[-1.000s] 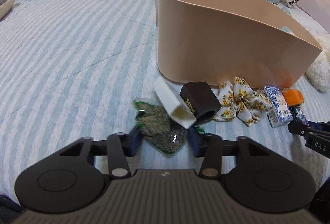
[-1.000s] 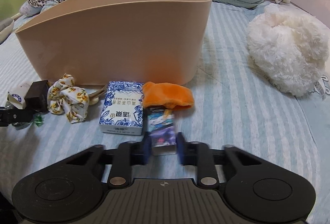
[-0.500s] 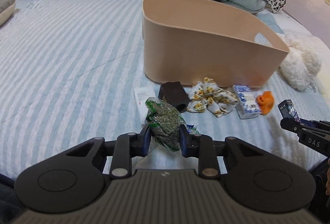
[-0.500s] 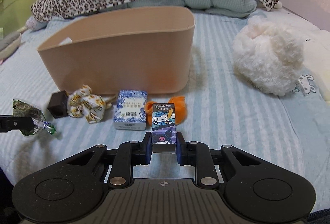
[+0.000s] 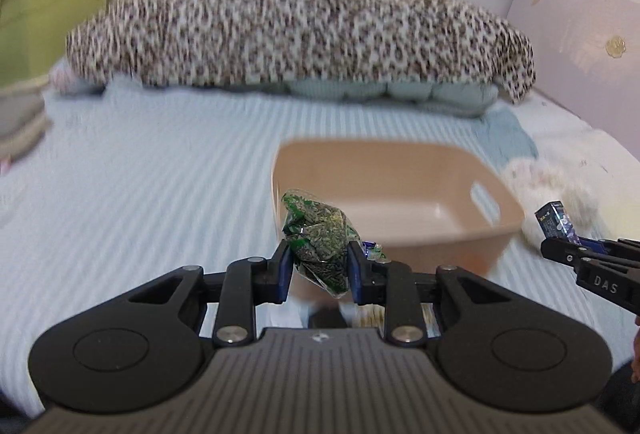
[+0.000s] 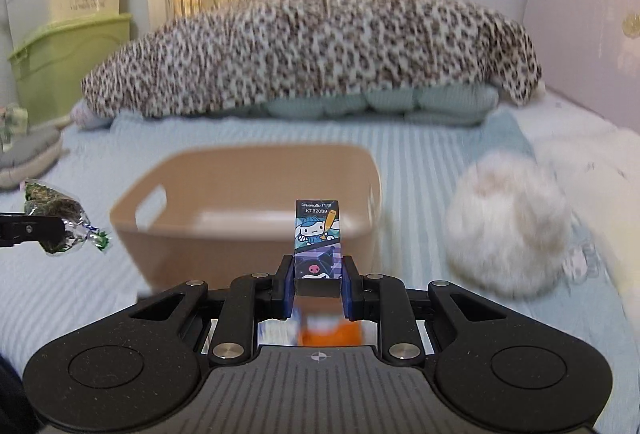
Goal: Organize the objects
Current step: 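Lift both items over the basket and open both tools to drop them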
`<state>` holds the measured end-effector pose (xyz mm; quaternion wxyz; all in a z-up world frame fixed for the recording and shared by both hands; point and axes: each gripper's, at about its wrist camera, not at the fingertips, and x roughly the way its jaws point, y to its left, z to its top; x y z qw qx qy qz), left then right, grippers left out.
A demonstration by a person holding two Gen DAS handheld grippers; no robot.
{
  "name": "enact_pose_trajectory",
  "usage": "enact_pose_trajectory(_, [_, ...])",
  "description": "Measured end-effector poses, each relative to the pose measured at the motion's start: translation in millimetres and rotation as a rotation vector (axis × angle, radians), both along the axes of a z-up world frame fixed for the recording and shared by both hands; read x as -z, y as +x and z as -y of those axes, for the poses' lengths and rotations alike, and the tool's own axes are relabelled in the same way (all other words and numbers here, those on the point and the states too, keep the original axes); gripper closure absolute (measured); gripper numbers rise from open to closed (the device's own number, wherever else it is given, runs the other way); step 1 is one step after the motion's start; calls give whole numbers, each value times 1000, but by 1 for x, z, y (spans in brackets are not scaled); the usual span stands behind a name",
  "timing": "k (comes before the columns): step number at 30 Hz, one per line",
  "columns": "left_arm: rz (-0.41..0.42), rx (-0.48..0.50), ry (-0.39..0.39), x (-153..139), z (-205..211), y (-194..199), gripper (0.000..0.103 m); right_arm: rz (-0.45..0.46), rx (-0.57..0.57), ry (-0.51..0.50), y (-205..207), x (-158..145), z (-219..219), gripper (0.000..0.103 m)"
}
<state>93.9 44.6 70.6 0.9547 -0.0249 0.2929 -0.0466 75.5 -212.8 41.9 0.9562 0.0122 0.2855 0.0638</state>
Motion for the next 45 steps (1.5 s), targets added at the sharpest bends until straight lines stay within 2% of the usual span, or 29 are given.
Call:
enact_pose_trajectory(4, [50,-6,39,-8,15,32,73,62,-7,-24,26,-17,-5,82])
enact_pose_trajectory(8, [34,-5,75,3,31,74,73,68,-13,-41,59,-17,-7,82])
enact_pose_trajectory(12, [-53,6,128,34,42,113,73,14,-29,-90,94,-8,-8,82])
enact_pose_trajectory(16, [-158,28,125,63,43,140,73,-54,-45,-134,120,10,-9,82])
enact_pose_trajectory(20, [-223,43,137,85,43,152,73,-116,-53,-140,134,28,-12,82])
enact_pose_trajectory(23, [-230,52,195,94,45,151,71,-154,-52,-138,136,40,-13,80])
enact_pose_trajectory(24, [-222,52,213,92,45,150,71,-161,-50,-138,136,42,-12,70])
enact_pose_trajectory(25, [-217,48,217,92,44,148,70,-163,-49,-141,135,43,-13,69])
enact_pose_trajectory(27, [-208,38,207,85,39,141,65,-156,-51,-145,128,42,-12,59])
enact_pose_trajectory(29, [-197,51,185,75,34,131,43,-135,-54,-149,118,37,-10,47])
enact_pose_trajectory(31, [-179,73,155,63,28,118,30,-118,-65,-141,107,30,-6,43])
enact_pose_trajectory(32, [-166,80,147,56,27,112,28,-115,-76,-130,102,25,-3,40])
enact_pose_trajectory(35, [-127,71,157,38,27,97,15,-104,-81,-107,89,13,6,28])
enact_pose_trajectory(37, [-119,63,152,31,25,91,14,-88,-85,-104,83,6,12,27])
enact_pose_trajectory(40, [-158,50,123,27,20,85,14,-90,-78,-89,74,-1,22,26])
enact_pose_trajectory(45, [-257,54,128,45,6,66,12,-131,-60,-75,64,4,36,22])
